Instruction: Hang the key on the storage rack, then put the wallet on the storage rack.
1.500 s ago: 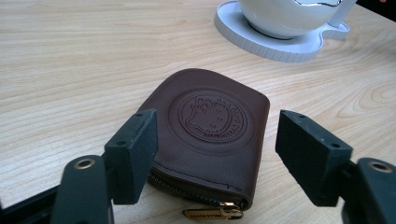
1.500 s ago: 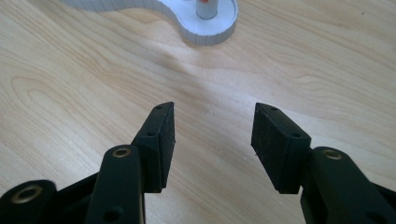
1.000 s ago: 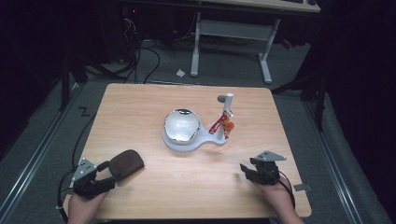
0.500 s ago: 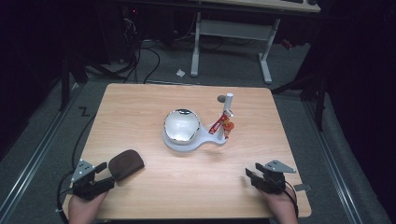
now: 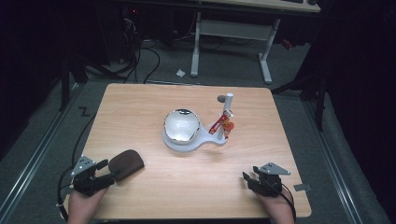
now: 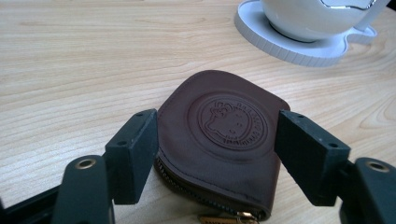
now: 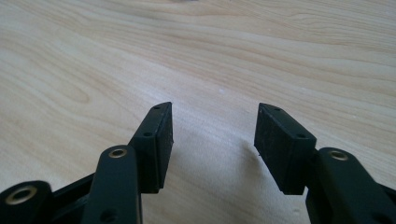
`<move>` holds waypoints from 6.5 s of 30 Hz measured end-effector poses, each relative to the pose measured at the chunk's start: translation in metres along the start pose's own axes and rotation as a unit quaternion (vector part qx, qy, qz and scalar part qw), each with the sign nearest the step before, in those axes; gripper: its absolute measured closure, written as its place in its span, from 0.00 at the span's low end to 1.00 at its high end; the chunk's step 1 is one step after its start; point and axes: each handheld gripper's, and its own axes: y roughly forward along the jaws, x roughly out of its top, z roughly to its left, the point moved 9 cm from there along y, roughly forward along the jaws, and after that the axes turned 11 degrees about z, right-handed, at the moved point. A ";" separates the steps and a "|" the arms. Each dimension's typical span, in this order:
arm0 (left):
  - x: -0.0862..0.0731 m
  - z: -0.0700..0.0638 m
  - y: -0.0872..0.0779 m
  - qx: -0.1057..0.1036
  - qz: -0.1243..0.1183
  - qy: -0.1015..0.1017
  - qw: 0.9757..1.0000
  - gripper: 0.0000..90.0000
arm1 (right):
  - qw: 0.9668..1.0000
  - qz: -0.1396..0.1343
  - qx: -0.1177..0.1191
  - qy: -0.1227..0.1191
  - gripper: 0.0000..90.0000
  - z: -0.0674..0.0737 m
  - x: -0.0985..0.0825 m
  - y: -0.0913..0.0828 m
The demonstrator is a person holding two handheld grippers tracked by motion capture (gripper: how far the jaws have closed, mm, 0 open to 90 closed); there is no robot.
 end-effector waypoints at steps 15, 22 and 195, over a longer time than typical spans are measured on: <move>0.001 0.018 0.007 0.016 0.002 -0.039 0.999 0.49 | 1.000 0.000 0.015 0.013 0.53 -0.003 -0.004 -0.001; -0.005 0.024 0.010 -0.005 0.016 -0.068 0.998 0.57 | 1.000 0.000 0.014 0.013 0.53 -0.004 -0.006 -0.003; 0.185 -0.114 0.091 0.062 0.023 0.079 0.995 0.96 | 0.998 -0.048 0.032 0.021 0.54 -0.022 0.003 -0.020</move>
